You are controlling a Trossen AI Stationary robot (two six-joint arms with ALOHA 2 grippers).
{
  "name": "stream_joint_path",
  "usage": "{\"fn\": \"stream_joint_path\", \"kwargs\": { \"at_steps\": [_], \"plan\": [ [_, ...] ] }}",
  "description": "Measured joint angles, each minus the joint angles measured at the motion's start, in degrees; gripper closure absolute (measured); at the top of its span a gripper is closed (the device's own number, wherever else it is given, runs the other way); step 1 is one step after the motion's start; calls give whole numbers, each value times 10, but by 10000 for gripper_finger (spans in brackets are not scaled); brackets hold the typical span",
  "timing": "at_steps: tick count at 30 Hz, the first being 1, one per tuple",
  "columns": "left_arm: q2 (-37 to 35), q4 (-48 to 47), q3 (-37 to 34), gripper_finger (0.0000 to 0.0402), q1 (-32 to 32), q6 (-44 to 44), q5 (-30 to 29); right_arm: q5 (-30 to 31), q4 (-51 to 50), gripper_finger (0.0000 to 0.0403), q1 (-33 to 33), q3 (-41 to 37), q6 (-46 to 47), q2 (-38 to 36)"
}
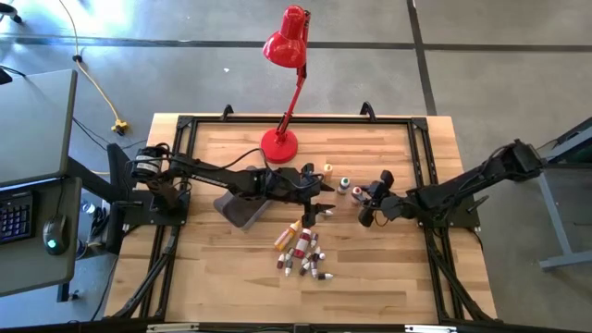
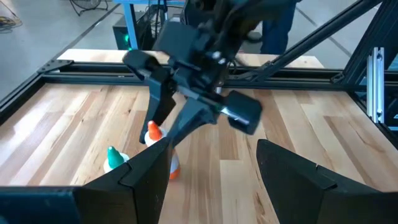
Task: Pick & Place food coloring
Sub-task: Move the large orange food coloring bottle to the center of the table
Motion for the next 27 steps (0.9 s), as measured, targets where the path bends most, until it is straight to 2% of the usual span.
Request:
{"fn": "stream_joint_path", "kwargs": {
  "at_steps": [4,9,12,21,27],
  "plan": [
    [0,0,0,169,0,0,0,7,88,286,-7,-47,13,-1],
    [0,0,0,169,0,0,-6,-10,205,282,-7,-94,-70,0],
    [0,0,0,169,0,0,-7,-17,214,276,-7,-104,-99,-1],
    [0,-8,0,169,0,0,-7,-12,213,270,-7,-112,-89,-1],
    [0,-16,0,169,0,-2,-7,-20,214,245,-7,-112,-94,0]
  ]
}}
